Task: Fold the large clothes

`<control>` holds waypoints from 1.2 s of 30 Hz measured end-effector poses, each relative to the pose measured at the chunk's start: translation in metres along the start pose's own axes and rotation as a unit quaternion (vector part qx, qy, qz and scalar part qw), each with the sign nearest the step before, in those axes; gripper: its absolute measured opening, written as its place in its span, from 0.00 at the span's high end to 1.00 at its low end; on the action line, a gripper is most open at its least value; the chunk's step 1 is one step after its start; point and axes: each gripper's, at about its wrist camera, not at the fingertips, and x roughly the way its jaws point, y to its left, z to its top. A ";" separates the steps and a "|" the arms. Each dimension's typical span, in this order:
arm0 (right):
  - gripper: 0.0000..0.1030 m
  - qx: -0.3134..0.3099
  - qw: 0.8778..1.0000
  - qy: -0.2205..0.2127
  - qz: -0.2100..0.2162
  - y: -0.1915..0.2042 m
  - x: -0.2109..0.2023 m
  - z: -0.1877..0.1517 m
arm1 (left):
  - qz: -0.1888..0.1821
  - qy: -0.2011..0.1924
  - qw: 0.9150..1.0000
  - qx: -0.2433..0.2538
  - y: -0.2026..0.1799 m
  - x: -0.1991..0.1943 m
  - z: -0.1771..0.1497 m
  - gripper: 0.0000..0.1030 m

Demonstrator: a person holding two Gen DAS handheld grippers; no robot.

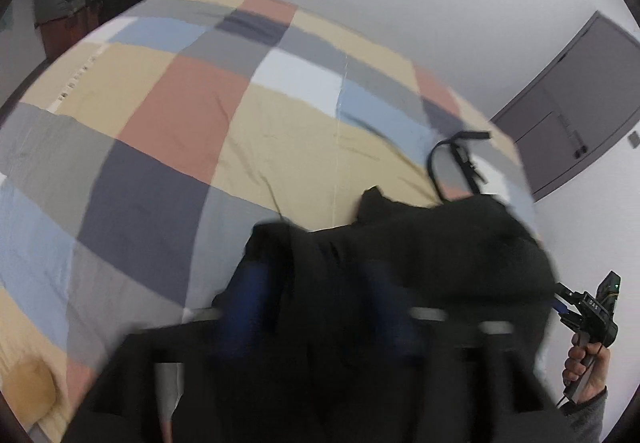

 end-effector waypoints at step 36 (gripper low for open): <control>0.03 -0.204 0.972 -0.108 -0.050 0.127 0.134 -0.061 | 0.058 -0.112 0.969 0.212 -0.143 0.130 -0.051 0.15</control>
